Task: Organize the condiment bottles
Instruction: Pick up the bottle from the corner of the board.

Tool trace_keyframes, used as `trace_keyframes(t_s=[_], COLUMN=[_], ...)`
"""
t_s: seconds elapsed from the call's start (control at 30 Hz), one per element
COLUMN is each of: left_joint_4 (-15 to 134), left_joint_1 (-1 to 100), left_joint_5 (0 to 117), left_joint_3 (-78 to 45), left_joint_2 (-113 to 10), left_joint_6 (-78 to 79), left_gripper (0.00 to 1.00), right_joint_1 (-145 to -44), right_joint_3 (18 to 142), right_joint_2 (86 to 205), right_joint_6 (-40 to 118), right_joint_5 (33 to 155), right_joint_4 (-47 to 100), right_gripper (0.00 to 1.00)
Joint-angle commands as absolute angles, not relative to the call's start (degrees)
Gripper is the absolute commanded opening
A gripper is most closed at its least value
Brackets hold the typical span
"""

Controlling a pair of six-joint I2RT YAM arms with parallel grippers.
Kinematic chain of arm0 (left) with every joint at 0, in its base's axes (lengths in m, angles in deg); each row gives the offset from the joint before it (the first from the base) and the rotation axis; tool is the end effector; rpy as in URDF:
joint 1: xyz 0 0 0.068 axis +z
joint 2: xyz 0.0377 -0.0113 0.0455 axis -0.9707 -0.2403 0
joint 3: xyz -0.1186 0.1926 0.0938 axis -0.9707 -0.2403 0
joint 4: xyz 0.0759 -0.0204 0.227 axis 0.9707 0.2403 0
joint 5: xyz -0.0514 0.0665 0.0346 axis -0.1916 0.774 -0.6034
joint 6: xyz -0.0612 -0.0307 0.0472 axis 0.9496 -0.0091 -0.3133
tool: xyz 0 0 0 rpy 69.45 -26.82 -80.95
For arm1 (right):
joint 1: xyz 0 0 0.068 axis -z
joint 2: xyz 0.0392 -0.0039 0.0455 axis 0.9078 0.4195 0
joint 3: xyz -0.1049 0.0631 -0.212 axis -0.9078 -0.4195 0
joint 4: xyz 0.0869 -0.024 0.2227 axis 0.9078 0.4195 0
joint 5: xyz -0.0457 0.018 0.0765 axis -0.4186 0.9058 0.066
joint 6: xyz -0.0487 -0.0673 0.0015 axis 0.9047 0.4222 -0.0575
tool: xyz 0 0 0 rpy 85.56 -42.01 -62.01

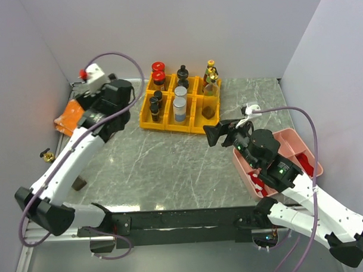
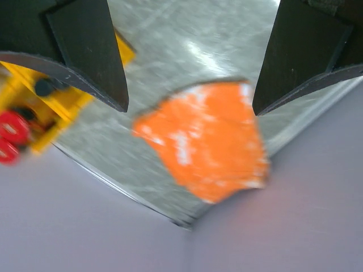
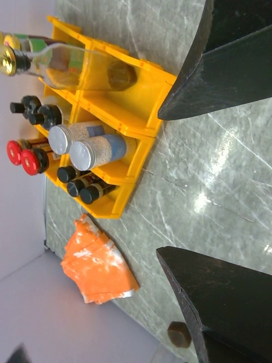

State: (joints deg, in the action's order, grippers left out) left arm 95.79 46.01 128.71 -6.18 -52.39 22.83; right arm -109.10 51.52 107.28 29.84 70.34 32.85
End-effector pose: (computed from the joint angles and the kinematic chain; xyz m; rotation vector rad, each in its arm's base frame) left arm 0.2679 -0.0813 0.3777 -0.6735 1.6685 0.3123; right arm 0.1640 0.1296 0.3444 -0.1739 1.6324 0.5769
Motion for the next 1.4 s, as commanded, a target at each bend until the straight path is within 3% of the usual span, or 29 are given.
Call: trace_keyframes(t_s=[0.0,0.57,0.9,1.07,1.23,1.37], left_joint_4=[116.3,117.7,116.7,108.0,105.9,105.1], left_joint_1=[48.3,66.6,70.6,71.6,73.0,74.0], left_joint_5=[141.7,146.1,142.9,140.0,139.5,139.1], left_joint_3=[-1.0,-11.0,-24.6,-32.3,-36.2,-36.6], left_joint_2=[-46.5,-31.9,-27.4,-25.9,-27.2,-27.6], left_joint_6=[32.9,28.7,34.3,31.6,32.5,32.5], left_gripper=[0.96,0.96,0.97,0.99,0.94,0.83], right_joint_1=[-109.1,-109.1,-109.1,-109.2,-109.2,-109.2], right_joint_3=[53.2,55.3,57.6,57.7,57.8,57.8], right_joint_2=[108.5,109.5,110.7,111.2,111.0,110.8], right_joint_6=[29.5,29.6,29.4,28.5,27.9,27.9], right_joint_5=[72.7,74.7,77.6,78.2,78.9,79.1], right_joint_4=[30.5,32.0,34.3,34.6,34.8,34.9], right_gripper=[1.00,1.00,1.00,1.00,1.00,1.00])
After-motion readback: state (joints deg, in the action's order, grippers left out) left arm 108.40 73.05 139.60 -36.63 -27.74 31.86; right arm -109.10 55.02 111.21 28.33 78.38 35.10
